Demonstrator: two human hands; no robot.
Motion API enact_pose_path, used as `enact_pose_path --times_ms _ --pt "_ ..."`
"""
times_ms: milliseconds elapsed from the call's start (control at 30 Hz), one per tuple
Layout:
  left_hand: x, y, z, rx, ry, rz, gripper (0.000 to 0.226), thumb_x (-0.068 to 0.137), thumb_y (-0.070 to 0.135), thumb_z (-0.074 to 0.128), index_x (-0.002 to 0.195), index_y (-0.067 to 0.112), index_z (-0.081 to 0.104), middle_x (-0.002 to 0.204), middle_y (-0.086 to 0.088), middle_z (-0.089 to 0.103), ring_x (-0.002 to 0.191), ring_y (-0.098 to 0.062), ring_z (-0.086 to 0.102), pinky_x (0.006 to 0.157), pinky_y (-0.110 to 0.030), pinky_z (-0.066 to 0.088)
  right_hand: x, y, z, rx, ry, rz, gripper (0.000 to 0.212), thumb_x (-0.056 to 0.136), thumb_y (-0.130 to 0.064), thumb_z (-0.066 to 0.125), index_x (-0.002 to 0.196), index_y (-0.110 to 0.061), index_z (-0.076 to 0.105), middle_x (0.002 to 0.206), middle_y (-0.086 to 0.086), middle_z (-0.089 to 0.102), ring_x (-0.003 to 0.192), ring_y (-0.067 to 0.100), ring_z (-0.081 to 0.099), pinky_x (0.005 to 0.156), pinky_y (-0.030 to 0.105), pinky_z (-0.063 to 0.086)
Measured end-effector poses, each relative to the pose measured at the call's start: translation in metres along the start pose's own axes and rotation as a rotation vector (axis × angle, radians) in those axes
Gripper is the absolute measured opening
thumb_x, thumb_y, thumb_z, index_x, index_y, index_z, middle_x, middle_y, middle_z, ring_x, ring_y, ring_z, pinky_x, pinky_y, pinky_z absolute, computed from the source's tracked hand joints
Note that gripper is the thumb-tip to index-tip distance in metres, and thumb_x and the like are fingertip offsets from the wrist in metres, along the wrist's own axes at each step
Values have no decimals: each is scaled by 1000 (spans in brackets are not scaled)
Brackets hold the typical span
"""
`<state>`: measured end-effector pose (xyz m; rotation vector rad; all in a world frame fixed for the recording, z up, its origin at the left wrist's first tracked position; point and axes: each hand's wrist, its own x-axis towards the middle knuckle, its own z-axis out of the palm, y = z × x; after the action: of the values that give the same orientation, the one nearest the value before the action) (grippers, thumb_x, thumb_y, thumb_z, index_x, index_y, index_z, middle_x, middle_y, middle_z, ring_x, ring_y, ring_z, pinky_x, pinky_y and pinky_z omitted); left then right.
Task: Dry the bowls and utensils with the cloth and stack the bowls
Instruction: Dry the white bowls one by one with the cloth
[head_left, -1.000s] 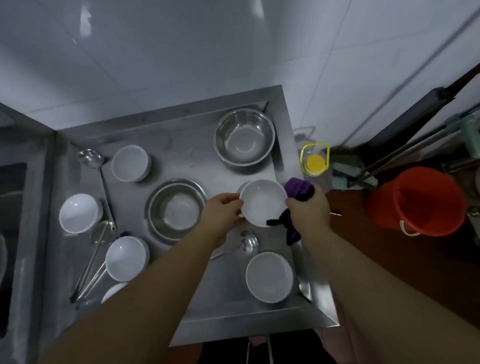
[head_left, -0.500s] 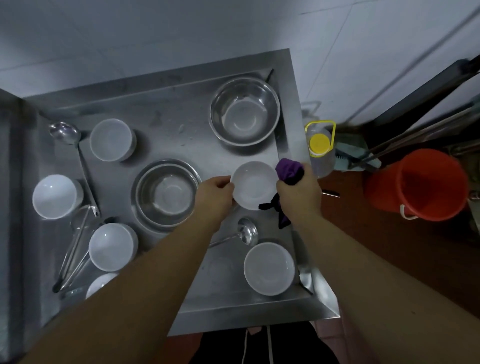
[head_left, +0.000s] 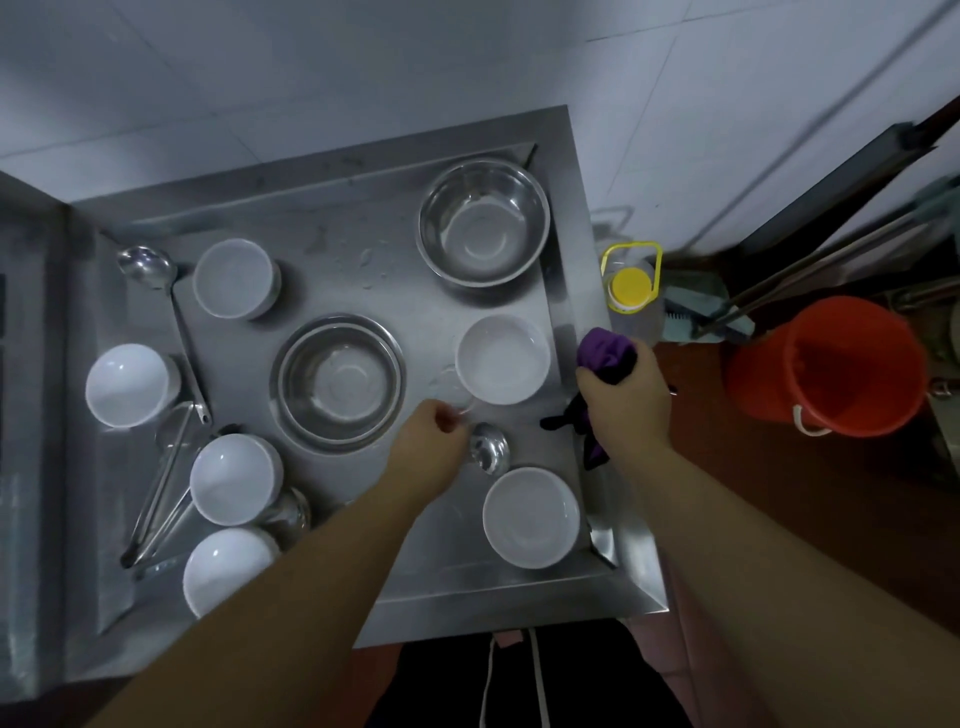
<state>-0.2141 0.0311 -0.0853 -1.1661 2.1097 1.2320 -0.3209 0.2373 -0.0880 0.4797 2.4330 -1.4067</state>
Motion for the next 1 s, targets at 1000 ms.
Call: enact_pose_path --times_ms 1000 --pt "-113 -67 -52 -650 -202 -206 20 95 3 60 109 2 73 103 -19 76 87 -26 69 81 -35 63 -132 -37 -28 285 -324 -60 42 67 -59 81 105 -43 72 99 -17 77 94 3 73 84 33 57"
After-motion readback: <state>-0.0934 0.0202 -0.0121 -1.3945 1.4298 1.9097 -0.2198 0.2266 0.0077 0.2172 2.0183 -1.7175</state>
